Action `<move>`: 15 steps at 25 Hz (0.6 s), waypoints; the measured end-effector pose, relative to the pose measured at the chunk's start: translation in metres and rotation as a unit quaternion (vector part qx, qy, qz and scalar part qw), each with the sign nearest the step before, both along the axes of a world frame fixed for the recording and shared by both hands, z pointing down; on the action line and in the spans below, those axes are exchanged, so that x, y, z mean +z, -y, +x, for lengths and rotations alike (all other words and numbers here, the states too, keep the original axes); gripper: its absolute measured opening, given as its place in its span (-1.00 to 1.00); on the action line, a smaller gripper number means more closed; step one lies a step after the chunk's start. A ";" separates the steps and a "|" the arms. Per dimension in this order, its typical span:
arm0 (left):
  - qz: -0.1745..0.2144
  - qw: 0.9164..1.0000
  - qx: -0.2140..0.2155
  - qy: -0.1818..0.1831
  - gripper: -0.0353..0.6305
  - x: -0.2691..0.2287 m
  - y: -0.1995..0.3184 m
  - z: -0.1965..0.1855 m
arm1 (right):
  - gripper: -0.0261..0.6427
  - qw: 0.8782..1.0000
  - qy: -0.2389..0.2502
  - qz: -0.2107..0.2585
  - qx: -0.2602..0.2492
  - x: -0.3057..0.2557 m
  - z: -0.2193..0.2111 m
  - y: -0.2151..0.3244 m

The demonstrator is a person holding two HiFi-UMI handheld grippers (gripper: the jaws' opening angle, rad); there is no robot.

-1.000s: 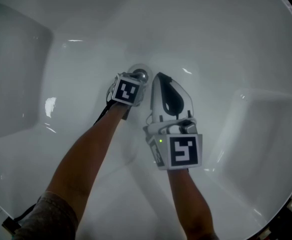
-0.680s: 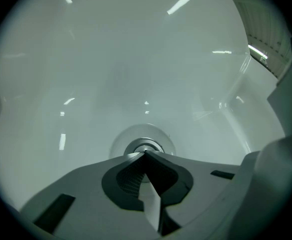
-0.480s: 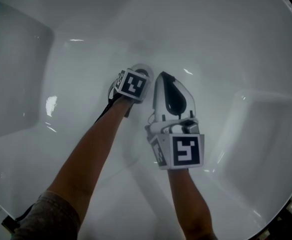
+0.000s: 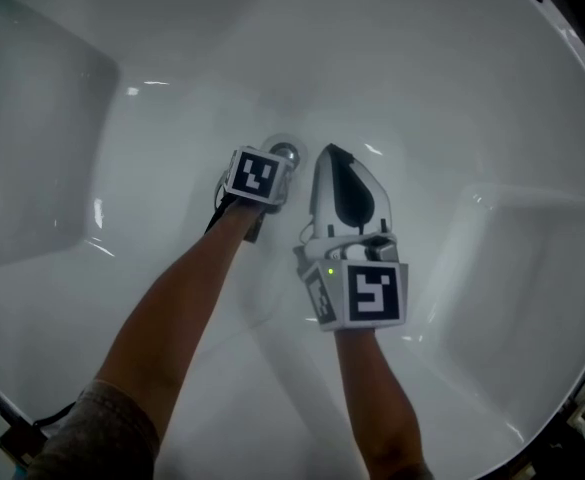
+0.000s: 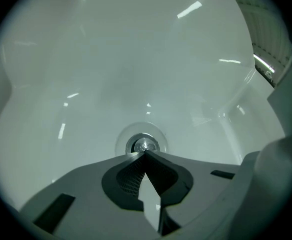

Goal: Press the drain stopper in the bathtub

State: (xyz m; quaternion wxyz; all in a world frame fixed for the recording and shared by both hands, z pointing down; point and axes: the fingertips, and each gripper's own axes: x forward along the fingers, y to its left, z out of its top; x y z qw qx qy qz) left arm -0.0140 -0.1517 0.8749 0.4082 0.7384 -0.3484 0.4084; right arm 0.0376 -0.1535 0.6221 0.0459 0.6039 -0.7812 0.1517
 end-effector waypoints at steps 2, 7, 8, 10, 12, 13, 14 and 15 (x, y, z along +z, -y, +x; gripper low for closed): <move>-0.001 1.000 -0.007 0.000 -0.87 -0.016 -0.006 -0.003 | -0.91 1.000 0.001 -0.001 0.001 -0.016 0.002 -0.003; 0.002 1.000 -0.017 -0.001 -0.87 -0.075 -0.015 -0.005 | -0.91 1.000 0.008 -0.007 0.004 -0.066 0.006 -0.014; 0.006 1.000 -0.020 -0.003 -0.87 -0.090 -0.016 -0.005 | -0.91 1.000 0.007 -0.009 0.005 -0.077 0.006 -0.016; 0.011 1.000 -0.025 0.002 -0.87 -0.122 -0.015 -0.009 | -0.91 1.000 0.006 -0.010 0.004 -0.102 0.004 -0.020; 0.016 0.999 -0.031 0.005 -0.87 -0.155 -0.013 -0.011 | -0.91 1.000 0.005 -0.007 0.000 -0.130 0.001 -0.022; 0.019 0.999 -0.034 0.002 -0.87 -0.173 -0.011 -0.011 | -0.91 1.000 0.004 -0.004 -0.001 -0.144 0.000 -0.023; 0.024 0.999 -0.038 -0.001 -0.87 -0.193 -0.009 -0.010 | -0.91 1.000 0.005 -0.003 -0.002 -0.159 0.000 -0.025; 0.028 0.999 -0.042 -0.007 -0.87 -0.213 -0.007 -0.009 | -0.91 1.000 0.006 -0.003 -0.002 -0.174 0.000 -0.027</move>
